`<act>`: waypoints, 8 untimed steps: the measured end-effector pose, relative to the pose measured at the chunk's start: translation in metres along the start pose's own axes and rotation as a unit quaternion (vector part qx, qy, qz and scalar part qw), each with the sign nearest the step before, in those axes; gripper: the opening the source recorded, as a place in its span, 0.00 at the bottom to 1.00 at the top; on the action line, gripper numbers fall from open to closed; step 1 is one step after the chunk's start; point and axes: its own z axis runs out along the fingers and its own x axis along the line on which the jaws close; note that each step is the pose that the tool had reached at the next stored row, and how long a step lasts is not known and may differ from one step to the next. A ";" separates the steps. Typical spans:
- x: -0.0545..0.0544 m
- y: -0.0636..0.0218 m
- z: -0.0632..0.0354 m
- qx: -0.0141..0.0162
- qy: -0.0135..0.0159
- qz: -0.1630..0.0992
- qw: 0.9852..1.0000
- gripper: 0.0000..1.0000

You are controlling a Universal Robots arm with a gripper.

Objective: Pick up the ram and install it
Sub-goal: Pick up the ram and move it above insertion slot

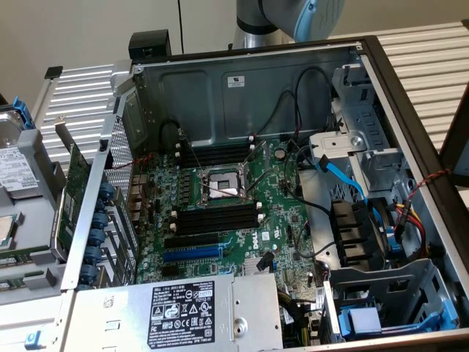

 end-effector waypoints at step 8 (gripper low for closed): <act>0.000 0.0000 0.0077 0.000 -0.004 0.000 1.000 0.11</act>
